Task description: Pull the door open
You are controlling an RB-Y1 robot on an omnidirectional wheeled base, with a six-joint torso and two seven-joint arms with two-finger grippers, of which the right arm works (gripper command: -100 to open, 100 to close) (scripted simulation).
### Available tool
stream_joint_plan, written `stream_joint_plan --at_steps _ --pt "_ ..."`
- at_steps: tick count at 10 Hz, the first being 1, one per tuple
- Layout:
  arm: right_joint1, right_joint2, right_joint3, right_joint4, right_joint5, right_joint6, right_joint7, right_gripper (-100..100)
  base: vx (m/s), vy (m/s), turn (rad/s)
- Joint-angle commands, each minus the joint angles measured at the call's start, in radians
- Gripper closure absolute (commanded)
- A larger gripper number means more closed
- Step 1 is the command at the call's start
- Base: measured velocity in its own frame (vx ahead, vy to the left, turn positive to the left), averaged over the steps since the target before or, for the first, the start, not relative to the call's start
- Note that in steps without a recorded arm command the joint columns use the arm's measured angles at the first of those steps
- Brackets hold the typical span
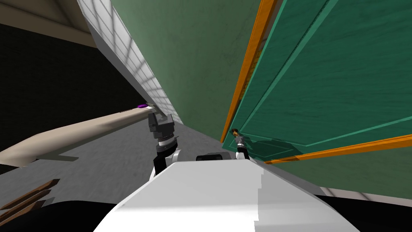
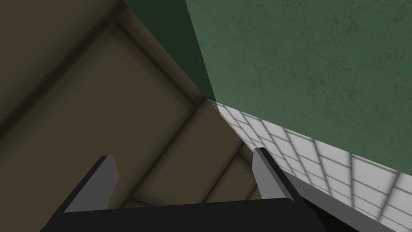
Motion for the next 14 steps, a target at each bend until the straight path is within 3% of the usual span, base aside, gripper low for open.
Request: stream_joint_plan --at_steps 1,3,6,8,11,14 --pt "-0.007 0.011 0.013 -0.028 0.004 0.000 -0.007 100 -0.014 -0.009 0.009" --pt "-0.009 0.008 0.026 -0.027 -0.024 0.002 -0.077 100 -0.041 -0.009 0.055" --pt "-0.009 0.008 0.026 -0.027 -0.024 0.002 -0.089 100 -0.019 0.001 0.011" --pt "-0.010 0.004 0.040 -0.026 -0.052 0.003 -0.161 100 -0.036 -0.016 0.067" --pt "-0.010 0.004 0.040 -0.026 -0.052 0.003 -0.172 100 -0.016 -0.005 0.006" --pt "-0.012 0.001 0.052 -0.026 -0.077 0.004 -0.253 100 -0.036 -0.009 0.056"
